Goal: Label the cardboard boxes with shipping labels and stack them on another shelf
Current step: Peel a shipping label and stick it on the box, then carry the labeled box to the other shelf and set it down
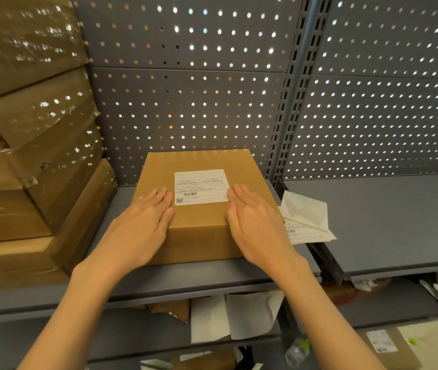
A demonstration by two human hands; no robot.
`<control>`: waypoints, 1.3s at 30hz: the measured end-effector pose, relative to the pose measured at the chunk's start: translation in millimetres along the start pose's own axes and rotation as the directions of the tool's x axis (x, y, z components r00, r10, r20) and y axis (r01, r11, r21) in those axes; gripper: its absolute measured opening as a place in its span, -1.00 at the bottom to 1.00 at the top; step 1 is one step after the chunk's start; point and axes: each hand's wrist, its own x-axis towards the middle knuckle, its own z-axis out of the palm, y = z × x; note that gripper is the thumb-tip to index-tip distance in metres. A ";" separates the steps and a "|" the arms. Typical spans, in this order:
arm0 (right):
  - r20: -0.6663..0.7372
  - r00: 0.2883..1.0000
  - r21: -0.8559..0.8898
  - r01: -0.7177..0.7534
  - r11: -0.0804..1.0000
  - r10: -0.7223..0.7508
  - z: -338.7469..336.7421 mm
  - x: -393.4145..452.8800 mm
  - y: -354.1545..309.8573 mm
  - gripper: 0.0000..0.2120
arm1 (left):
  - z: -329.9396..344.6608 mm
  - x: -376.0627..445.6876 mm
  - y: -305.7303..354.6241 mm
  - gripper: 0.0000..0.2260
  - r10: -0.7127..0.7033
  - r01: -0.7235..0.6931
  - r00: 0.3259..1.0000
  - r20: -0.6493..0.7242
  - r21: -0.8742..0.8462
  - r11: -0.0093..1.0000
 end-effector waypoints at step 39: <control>0.283 0.885 0.944 -0.326 0.058 0.371 -20.7 1.7 39.9 -0.34 | -15.8 -4.0 -11.5 -0.83 -0.509 0.216 0.832 0.219 -0.974 -0.066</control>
